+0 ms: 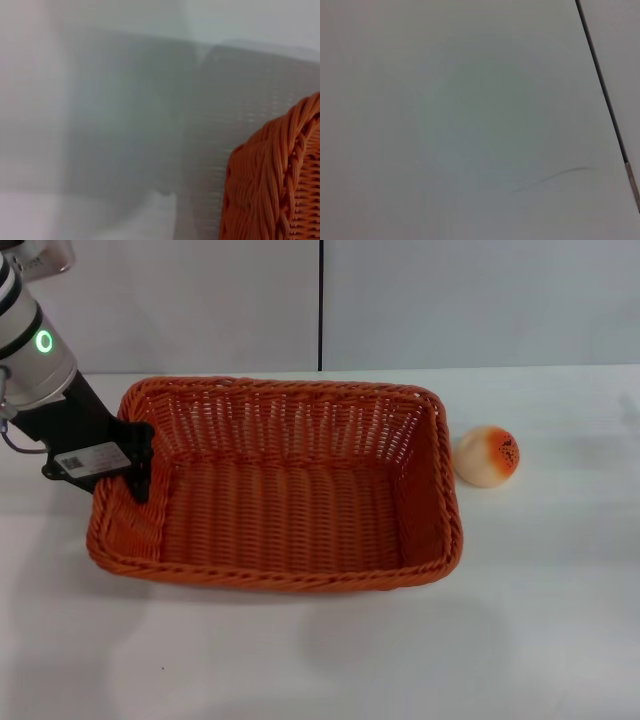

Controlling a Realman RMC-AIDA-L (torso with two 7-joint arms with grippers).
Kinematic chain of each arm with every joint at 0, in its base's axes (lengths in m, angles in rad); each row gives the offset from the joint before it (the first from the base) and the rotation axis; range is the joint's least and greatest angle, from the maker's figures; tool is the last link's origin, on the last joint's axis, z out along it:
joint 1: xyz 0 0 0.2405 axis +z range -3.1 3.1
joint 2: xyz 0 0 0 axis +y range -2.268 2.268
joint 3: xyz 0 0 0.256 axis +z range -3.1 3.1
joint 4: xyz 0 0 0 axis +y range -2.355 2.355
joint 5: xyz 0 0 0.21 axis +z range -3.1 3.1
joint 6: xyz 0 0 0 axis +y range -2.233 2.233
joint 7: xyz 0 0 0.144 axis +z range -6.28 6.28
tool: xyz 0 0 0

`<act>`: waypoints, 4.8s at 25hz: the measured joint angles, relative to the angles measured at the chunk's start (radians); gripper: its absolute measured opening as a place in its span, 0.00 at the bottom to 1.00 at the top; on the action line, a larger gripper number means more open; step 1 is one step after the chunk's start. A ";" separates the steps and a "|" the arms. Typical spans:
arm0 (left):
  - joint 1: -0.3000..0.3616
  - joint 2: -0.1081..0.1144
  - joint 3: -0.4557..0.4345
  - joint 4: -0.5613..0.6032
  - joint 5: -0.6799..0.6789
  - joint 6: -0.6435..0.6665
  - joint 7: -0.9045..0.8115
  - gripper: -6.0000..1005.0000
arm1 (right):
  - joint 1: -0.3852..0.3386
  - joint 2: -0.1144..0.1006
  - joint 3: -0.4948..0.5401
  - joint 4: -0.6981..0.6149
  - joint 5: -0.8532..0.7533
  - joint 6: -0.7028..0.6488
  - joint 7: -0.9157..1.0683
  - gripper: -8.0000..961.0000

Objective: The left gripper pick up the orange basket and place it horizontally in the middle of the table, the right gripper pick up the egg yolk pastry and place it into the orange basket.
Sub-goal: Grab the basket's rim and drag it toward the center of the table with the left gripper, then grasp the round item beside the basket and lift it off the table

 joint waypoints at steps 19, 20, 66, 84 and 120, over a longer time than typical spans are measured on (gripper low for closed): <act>0.024 0.002 -0.022 -0.012 -0.015 0.014 0.112 0.23 | 0.013 0.024 -0.001 -0.010 0.000 0.000 -0.009 0.76; 0.023 0.005 -0.022 -0.013 -0.015 0.015 0.116 0.23 | 0.013 0.024 0.000 -0.011 0.000 0.000 -0.009 0.76; 0.312 0.066 -0.002 -0.580 0.002 0.121 0.465 0.57 | 0.000 0.074 0.000 -0.081 -0.001 -0.004 0.159 0.76; 0.568 -0.068 0.000 -0.763 -0.007 0.527 0.644 0.56 | -0.073 0.073 -0.003 -0.327 -0.184 0.110 0.441 0.76; 0.986 -0.071 0.117 -0.608 -1.260 1.006 1.511 0.57 | 0.056 0.054 -0.345 -0.456 -0.664 -0.054 1.344 0.76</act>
